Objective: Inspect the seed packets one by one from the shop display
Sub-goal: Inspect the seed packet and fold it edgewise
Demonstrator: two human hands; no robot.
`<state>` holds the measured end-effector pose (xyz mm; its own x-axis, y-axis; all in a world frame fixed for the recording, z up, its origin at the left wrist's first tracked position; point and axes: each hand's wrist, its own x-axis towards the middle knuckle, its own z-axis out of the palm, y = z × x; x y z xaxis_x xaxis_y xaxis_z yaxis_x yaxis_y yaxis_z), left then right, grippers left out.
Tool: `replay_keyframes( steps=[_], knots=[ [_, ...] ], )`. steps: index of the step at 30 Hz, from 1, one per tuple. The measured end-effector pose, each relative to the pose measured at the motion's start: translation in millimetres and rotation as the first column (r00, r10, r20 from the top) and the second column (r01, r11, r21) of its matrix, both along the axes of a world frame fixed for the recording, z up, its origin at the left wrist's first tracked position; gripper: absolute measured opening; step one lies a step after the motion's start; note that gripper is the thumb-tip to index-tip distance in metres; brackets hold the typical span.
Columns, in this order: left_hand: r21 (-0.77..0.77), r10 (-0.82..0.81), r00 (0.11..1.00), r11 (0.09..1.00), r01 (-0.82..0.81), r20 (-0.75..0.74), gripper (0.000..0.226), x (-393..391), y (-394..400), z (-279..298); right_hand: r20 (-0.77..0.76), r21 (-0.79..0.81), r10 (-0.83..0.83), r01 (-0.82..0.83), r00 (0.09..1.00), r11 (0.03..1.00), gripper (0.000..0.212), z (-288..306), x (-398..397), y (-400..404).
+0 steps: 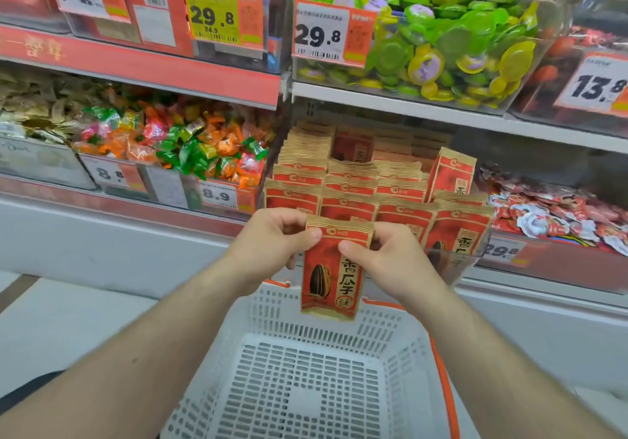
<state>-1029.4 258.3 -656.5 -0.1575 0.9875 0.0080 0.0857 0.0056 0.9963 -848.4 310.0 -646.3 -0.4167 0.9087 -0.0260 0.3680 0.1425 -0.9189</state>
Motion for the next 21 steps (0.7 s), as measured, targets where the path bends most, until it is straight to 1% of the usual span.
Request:
replay_keyframes(
  steps=[2, 4, 6, 10, 14, 16, 18, 20, 21],
  knots=[
    [-0.016, -0.004, 0.999, 1.000, 0.005, 0.048, 0.018, 2.4, -1.0, -1.9, -0.038, 0.008, -0.017, 0.018, 0.999, 1.000, 0.010, -6.4, 2.1, -2.3],
    [-0.022, 0.021, 0.991, 1.000, -0.019, 0.132, 0.022, 7.1, -1.8, -6.1, -0.102, 0.004, -0.038, 0.039, 0.994, 0.999, 0.011, -10.9, 3.8, -6.4],
    [-0.013, 0.035, 0.982, 0.999, -0.034, 0.185, 0.027, 10.9, -4.4, -11.1, -0.133, 0.014, -0.062, 0.064, 0.989, 0.998, 0.013, -17.2, 6.5, -9.7],
    [0.068, 0.045, 0.973, 0.996, -0.063, 0.228, 0.032, 13.0, -13.1, -15.6, -0.139, 0.038, -0.039, 0.044, 0.989, 0.998, 0.011, -23.9, 11.0, -14.1],
    [0.155, 0.028, 0.960, 0.985, -0.074, 0.280, 0.020, 12.8, -20.4, -14.2, -0.178, 0.081, 0.031, -0.017, 0.984, 0.997, 0.015, -18.4, 12.9, -15.0],
    [0.192, 0.010, 0.969, 0.980, -0.059, 0.247, 0.021, 9.7, -21.6, -15.6, -0.196, 0.099, 0.057, -0.038, 0.979, 0.994, 0.013, -18.2, 13.4, -15.2],
    [0.203, 0.002, 0.985, 0.978, -0.037, 0.170, 0.021, 8.7, -23.3, -16.5, -0.210, 0.088, 0.065, -0.047, 0.976, 0.995, 0.008, -20.3, 15.0, -16.7],
    [0.202, -0.011, 0.993, 0.979, -0.013, 0.116, 0.019, 9.8, -24.1, -18.1, -0.210, 0.068, 0.062, -0.049, 0.976, 0.996, 0.022, -23.3, 16.5, -18.1],
    [0.202, -0.018, 0.994, 0.979, -0.004, 0.107, 0.018, 10.3, -24.0, -19.0, -0.206, 0.065, 0.062, -0.050, 0.977, 0.997, 0.023, -25.1, 17.3, -17.5]
  ],
)
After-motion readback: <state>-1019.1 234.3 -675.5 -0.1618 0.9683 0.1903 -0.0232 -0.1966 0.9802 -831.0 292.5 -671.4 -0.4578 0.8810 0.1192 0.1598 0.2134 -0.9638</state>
